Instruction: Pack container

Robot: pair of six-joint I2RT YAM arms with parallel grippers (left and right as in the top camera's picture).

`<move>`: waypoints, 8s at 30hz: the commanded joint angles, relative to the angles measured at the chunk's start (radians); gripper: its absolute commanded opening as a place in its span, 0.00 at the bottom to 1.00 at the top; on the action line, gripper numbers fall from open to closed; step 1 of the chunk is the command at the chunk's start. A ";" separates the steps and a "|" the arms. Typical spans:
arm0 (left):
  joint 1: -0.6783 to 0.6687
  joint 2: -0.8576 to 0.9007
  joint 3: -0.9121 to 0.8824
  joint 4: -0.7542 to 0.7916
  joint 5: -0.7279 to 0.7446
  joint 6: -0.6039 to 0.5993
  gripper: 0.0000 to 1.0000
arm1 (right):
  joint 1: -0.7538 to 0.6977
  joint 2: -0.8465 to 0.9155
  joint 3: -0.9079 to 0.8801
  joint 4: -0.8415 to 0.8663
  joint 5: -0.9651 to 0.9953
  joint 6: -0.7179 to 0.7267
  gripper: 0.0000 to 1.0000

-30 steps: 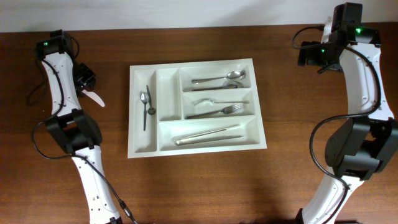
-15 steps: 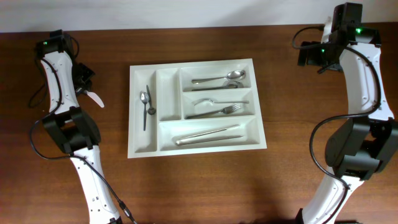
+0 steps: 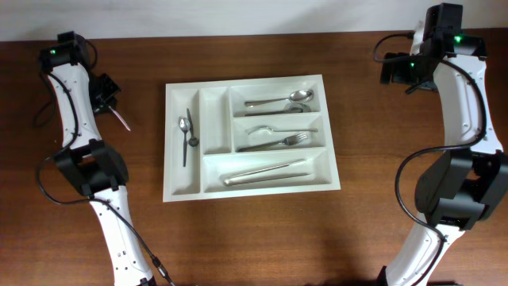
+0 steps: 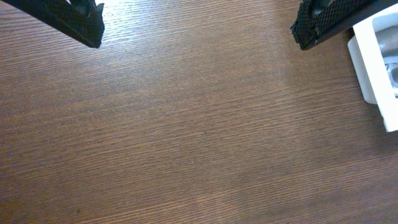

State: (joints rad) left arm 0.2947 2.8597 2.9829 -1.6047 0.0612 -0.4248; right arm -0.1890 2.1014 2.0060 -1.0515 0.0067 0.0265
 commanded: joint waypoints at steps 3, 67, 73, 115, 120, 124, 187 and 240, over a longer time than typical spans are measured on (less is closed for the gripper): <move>-0.004 0.010 0.084 -0.027 0.029 0.084 0.02 | -0.002 -0.017 -0.002 0.000 0.002 0.008 0.99; -0.538 -0.134 0.080 -0.083 -0.138 0.005 0.02 | -0.002 -0.017 -0.002 0.000 0.002 0.008 0.99; -0.526 -0.134 -0.032 -0.083 -0.164 -0.035 0.02 | -0.002 -0.017 -0.002 0.000 0.002 0.008 0.99; -0.568 -0.134 -0.253 -0.084 0.120 0.060 0.02 | -0.002 -0.017 -0.002 0.000 0.002 0.008 0.99; -0.566 -0.134 -0.262 -0.084 0.098 0.060 0.02 | -0.002 -0.017 -0.002 0.000 0.002 0.008 0.99; -0.547 -0.144 -0.261 -0.083 0.034 0.060 0.16 | -0.002 -0.017 -0.002 0.000 0.002 0.008 0.99; -0.198 -0.542 -0.262 -0.011 -0.293 0.059 0.99 | -0.002 -0.017 -0.002 0.000 0.002 0.008 0.99; -0.282 -2.733 -2.776 1.414 -0.150 0.389 0.99 | -0.002 -0.017 -0.002 0.000 0.002 0.008 0.99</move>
State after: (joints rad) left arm 0.0185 0.1692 0.2459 -0.1963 -0.1040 -0.1066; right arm -0.1890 2.1014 2.0056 -1.0519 0.0067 0.0261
